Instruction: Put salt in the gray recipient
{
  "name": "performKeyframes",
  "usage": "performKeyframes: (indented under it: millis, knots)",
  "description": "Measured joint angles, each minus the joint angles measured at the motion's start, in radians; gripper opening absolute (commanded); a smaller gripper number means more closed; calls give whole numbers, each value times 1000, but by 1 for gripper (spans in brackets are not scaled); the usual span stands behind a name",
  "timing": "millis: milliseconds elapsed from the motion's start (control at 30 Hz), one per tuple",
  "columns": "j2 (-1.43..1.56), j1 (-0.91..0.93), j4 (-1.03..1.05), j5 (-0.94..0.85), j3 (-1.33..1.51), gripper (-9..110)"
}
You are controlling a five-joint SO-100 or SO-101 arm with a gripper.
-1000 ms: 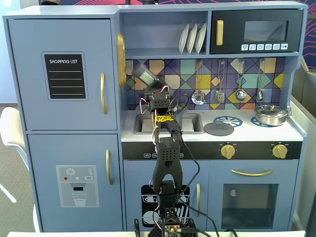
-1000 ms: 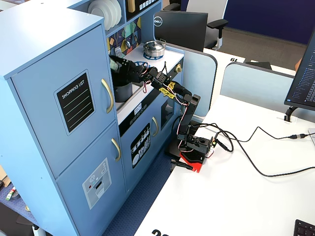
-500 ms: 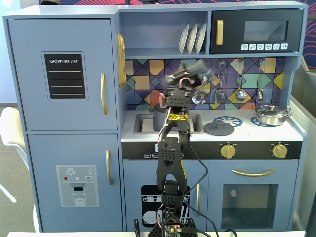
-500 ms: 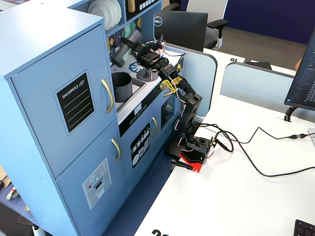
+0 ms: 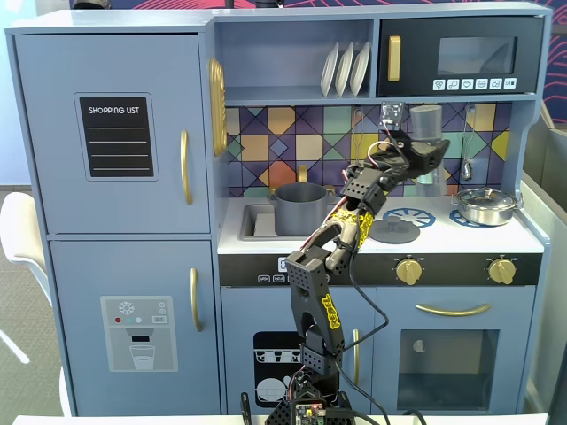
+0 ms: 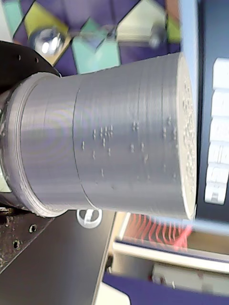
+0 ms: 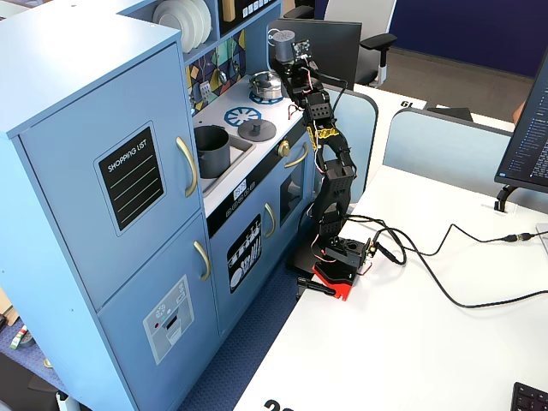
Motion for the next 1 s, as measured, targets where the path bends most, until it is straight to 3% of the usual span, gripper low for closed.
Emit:
performKeyframes:
  millis: [233, 1000]
  knots:
    - [-14, 8, -178, -11, 204, 0]
    - [-276, 5, -433, 104, 219, 0]
